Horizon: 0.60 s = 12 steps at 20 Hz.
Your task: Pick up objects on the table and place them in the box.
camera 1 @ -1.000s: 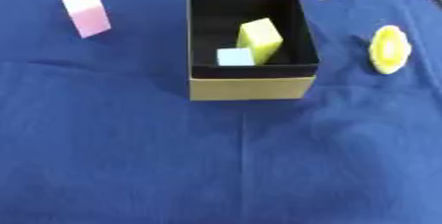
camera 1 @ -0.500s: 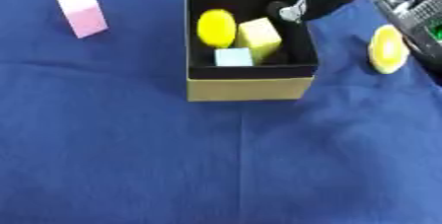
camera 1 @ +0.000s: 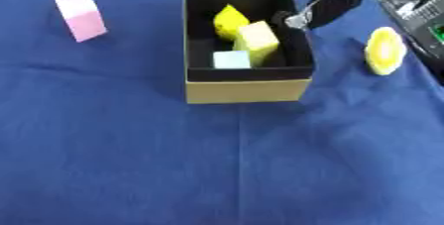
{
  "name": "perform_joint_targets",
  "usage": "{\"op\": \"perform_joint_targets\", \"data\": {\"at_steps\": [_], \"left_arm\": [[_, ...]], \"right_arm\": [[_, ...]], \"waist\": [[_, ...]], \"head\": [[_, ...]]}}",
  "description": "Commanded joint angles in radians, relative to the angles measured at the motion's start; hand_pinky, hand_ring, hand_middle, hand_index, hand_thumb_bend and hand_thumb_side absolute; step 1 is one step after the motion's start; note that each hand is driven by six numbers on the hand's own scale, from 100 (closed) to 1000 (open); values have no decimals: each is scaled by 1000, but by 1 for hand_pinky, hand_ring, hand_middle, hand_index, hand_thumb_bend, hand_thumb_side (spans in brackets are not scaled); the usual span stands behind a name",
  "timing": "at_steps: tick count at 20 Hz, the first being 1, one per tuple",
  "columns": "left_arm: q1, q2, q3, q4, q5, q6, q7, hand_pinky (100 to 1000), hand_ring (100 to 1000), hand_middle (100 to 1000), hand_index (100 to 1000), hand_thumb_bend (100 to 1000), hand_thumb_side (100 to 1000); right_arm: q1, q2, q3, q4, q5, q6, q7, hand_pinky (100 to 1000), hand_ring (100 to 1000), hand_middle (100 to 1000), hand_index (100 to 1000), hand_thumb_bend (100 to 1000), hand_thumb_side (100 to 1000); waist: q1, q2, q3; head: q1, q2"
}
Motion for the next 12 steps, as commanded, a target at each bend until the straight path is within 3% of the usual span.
{"op": "perform_joint_targets", "data": {"at_steps": [1,6,12], "left_arm": [[4,29,15,-21,-3,-1,5,775,565,521,809,176,637],[12,30,22,-21,-10,-1,13,776,565,522,809,176,633],[12,29,23,-21,-12,-3,16,776,564,522,809,176,632]], "right_arm": [[38,-94,-51,-50,-34,-13,10,840,847,736,795,394,100],[199,-197,-139,-85,-55,-8,-12,847,851,743,798,396,100],[311,-242,-200,-84,-61,7,-53,850,857,753,803,396,100]], "waist": [[8,-30,-12],[15,-38,-40],[24,-37,-47]], "head": [[14,5],[33,12],[42,9]]}}
